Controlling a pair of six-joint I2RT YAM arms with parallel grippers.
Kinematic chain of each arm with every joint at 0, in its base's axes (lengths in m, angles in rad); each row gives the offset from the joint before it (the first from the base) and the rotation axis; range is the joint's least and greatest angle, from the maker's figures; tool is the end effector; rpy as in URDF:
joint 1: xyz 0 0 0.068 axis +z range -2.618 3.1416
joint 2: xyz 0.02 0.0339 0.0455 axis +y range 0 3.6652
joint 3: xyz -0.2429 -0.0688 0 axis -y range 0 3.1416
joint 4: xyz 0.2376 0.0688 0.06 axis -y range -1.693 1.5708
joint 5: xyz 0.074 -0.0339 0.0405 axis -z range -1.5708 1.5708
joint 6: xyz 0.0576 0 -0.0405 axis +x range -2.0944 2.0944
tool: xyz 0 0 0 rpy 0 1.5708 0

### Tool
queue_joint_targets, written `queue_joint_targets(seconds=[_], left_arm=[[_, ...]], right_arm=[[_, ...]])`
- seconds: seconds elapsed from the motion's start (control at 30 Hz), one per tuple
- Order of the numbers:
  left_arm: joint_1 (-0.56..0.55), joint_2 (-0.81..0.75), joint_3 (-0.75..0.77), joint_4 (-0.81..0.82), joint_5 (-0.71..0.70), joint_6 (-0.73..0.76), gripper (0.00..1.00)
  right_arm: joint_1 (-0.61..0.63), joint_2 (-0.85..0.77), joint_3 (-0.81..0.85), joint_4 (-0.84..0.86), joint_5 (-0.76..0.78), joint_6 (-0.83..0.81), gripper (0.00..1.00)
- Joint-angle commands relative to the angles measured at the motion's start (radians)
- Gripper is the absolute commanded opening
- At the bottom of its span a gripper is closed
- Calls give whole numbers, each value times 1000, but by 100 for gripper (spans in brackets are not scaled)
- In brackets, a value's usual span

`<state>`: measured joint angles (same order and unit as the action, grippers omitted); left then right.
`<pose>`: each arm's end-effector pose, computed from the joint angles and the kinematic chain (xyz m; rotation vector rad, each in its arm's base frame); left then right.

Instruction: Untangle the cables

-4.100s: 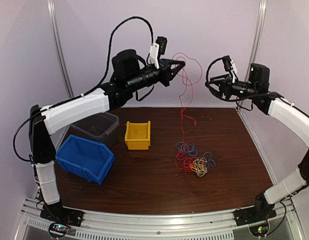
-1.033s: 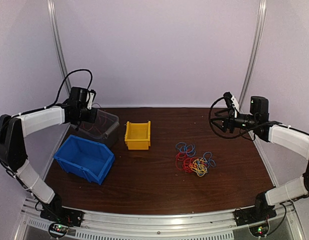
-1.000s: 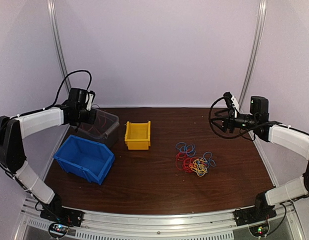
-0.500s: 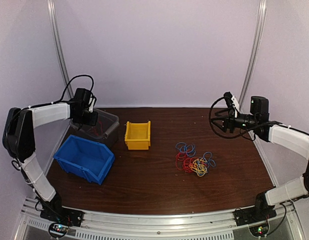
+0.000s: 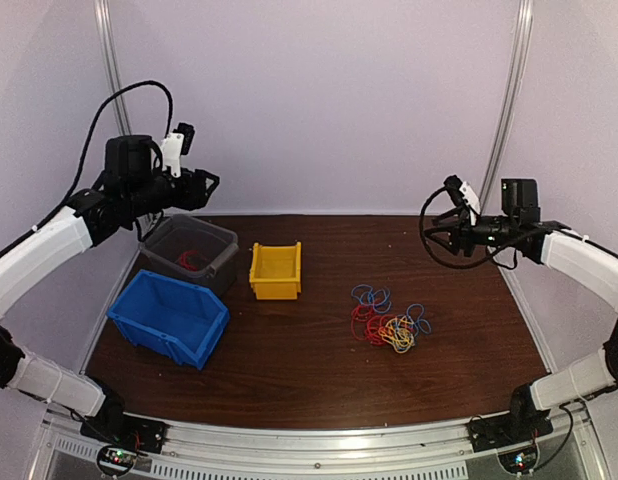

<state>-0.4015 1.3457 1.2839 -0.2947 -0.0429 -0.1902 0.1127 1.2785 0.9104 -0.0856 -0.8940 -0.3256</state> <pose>0.3046 -0.1267 0.3496 0.1761 1.9352 -0.3536 0.2853 0.0775 0.2683 -0.9370 1.6744 0.7541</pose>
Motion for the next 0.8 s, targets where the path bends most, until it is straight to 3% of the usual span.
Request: queue_joint_targets(seconds=[0.0, 0.13, 0.27, 0.37, 0.5, 0.67, 0.77], left_arm=[[-151, -125, -143, 255, 148, -51, 59], [-286, -137, -295, 474, 197, -89, 57], [-388, -17, -304, 502, 157, -76, 54], [-417, 81, -319, 548, 154, -78, 53], [-434, 158, -460, 807, 243, -112, 56], [-448, 253, -567, 1040, 231, -208, 56], [-464, 304, -558, 1065, 238, -209, 56]], right_arm=[[13, 17, 183, -365, 72, -246, 47], [67, 18, 192, -531, 132, -359, 42], [173, 35, 117, -565, 226, -422, 42], [223, 71, 68, -525, 248, -409, 47], [247, 157, 45, -430, 268, -359, 49], [316, 288, 84, -439, 318, -384, 49], [337, 323, 93, -428, 328, -386, 50]])
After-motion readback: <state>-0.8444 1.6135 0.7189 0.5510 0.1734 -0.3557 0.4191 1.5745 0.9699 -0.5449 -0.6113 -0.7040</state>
